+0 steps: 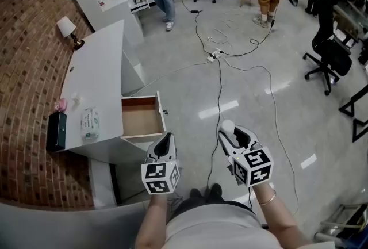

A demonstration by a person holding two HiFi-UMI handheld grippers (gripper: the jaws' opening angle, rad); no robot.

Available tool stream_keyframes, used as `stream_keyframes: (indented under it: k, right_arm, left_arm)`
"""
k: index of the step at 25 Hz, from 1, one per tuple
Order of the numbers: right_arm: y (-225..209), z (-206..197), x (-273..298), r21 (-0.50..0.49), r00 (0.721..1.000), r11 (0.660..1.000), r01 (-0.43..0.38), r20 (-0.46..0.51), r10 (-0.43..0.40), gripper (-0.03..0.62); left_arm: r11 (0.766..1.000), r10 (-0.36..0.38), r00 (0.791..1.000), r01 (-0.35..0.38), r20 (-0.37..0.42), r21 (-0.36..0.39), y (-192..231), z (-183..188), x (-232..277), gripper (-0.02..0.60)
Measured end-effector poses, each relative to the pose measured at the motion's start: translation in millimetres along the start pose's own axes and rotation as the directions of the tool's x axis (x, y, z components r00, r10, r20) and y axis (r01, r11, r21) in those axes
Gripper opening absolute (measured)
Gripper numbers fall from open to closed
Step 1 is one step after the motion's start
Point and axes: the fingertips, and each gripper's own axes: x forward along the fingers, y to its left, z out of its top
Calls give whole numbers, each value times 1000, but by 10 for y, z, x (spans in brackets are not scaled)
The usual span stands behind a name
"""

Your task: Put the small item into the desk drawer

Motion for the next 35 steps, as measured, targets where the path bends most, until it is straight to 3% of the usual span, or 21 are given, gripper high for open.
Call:
stream_keyframes:
  k: [11, 22, 29, 35]
  right_arm:
    - [-172, -62, -78, 18, 1000, 1000, -14, -21, 15, 169]
    - [-275, -21, 113, 29, 999, 999, -26, -30, 27, 169]
    - [-400, 87, 596, 40, 998, 999, -30, -49, 32, 169]
    - [-502, 266, 1383, 49, 997, 998, -25, -74, 29, 169]
  left_arm:
    - [1000, 21, 1000, -21, 9, 6, -162, 33, 2, 21]
    - [999, 49, 999, -50, 10, 16, -34, 99, 165, 21]
    - [998, 58, 998, -58, -17, 7, 279, 127, 589, 21]
    - [998, 55, 998, -55, -22, 2, 804, 255, 1193, 21]
